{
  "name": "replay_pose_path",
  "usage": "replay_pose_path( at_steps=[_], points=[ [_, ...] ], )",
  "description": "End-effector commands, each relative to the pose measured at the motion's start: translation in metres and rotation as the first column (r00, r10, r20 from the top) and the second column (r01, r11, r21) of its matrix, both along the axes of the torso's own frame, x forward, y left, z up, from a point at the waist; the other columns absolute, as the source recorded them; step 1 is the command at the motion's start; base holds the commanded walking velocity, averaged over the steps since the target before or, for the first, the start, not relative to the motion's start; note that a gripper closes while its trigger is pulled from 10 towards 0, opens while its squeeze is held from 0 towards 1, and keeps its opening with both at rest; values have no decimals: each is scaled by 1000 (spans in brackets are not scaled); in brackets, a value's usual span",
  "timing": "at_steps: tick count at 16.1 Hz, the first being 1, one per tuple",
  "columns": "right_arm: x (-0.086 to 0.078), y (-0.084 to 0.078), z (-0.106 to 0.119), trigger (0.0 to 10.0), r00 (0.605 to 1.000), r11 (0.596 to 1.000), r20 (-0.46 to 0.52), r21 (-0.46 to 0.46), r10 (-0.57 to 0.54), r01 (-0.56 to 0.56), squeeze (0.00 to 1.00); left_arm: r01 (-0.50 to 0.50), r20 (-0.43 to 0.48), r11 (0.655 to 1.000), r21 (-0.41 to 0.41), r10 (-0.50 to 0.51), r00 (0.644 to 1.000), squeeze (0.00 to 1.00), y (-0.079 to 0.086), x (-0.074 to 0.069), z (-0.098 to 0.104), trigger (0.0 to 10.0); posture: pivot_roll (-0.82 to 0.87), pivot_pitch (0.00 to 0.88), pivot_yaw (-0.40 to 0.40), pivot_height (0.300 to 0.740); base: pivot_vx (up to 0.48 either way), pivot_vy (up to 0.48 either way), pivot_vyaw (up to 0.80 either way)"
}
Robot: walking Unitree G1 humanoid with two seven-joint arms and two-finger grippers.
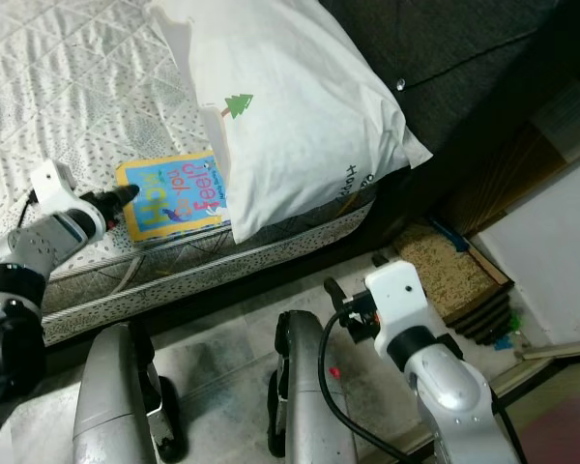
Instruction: Clean up the room
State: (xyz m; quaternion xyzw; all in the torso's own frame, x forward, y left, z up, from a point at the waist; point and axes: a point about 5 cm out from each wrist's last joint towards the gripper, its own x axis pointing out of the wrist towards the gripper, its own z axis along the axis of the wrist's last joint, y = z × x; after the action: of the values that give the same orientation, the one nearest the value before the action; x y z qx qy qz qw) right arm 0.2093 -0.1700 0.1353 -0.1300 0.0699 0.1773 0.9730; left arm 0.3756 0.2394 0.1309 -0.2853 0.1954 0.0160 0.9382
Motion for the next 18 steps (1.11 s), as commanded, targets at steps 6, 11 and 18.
replay_pose_path(
  at_steps=[6, 11, 18],
  points=[
    [14, 4, -9, 10000, 1000, 1000, 6, 22, -8, 8, 0, -50, -5, 989, 137, 51, 999, 1000, 15, -2, -2, 10000, -187, 166, -121, 557, 0, 0, 0],
    [46, 16, -2, 10000, 994, 992, 85, 113, -63, 54, 0, -183, 141, 948, 261, 151, 978, 1000, 33, -14, 1, 10000, -119, 107, -90, 557, 0, 0, 0],
    [103, 48, 3, 10000, 981, 973, 146, 212, -126, 94, 0, -411, 368, 686, 600, 219, 904, 733, 35, -80, 3, 10000, 22, 0, -68, 557, 0, 0, 0]
  ],
)
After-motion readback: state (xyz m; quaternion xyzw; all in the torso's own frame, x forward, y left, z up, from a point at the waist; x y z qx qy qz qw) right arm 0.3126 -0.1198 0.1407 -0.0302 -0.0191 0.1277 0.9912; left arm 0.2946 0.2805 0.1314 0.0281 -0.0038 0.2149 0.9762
